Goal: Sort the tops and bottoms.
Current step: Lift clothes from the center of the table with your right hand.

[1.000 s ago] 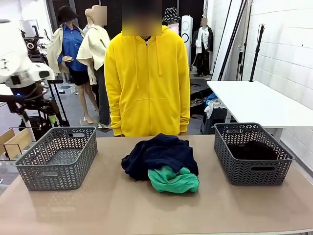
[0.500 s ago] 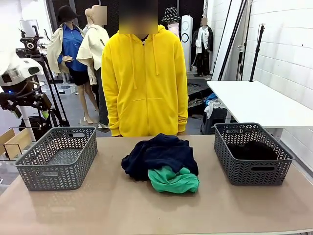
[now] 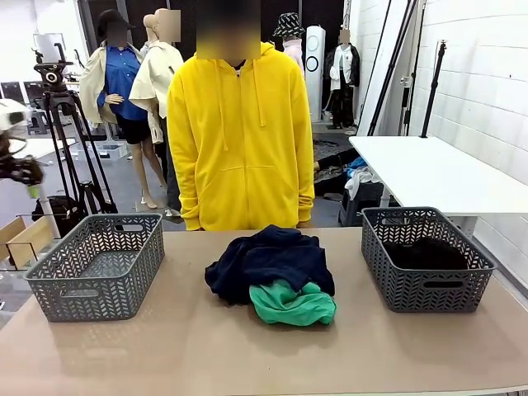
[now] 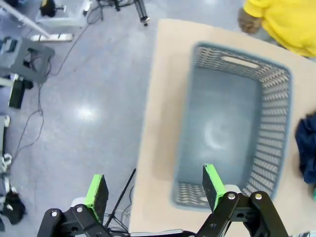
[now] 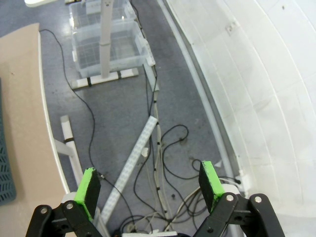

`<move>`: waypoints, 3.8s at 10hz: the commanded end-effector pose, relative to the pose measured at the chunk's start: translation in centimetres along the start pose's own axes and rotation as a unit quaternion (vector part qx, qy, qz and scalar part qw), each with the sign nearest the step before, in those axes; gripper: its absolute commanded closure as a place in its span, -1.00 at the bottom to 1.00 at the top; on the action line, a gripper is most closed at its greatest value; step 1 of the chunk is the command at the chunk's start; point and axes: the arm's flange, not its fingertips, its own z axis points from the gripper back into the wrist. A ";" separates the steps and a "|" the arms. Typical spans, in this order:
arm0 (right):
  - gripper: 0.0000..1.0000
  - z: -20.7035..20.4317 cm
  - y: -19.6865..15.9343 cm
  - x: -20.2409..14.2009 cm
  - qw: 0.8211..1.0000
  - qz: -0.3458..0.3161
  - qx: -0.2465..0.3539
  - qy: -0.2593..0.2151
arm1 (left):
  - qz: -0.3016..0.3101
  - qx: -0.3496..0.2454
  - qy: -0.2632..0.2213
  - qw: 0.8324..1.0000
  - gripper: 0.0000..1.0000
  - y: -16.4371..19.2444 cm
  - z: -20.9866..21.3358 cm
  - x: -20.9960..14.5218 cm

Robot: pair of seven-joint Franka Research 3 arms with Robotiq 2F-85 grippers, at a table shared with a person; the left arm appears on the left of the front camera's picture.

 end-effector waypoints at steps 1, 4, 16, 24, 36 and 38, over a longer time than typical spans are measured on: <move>-1.00 0.5 1.4 1.4 1.000 0.013 0.015 -0.007 | 0.057 -0.007 -0.001 0.998 -1.00 3.6 -1.0 0.3; -1.00 6.0 6.4 7.5 0.994 0.041 0.049 -0.089 | 0.034 0.004 0.004 0.999 -1.00 3.4 -0.5 0.0; -1.00 21.6 40.5 9.9 0.856 0.340 0.354 -0.164 | 0.034 0.004 0.004 0.999 -1.00 3.4 -0.5 0.0; -1.00 14.7 52.9 4.6 0.817 0.471 0.329 -0.047 | 0.034 0.004 0.004 0.999 -1.00 3.4 -0.5 0.0; -1.00 9.7 60.2 3.5 0.825 0.488 0.287 0.016 | 0.034 0.004 0.004 0.999 -1.00 3.4 -0.5 0.0; -1.00 8.8 61.1 3.0 0.818 0.488 0.303 0.032 | 0.034 0.004 0.004 0.999 -1.00 3.4 -0.5 0.0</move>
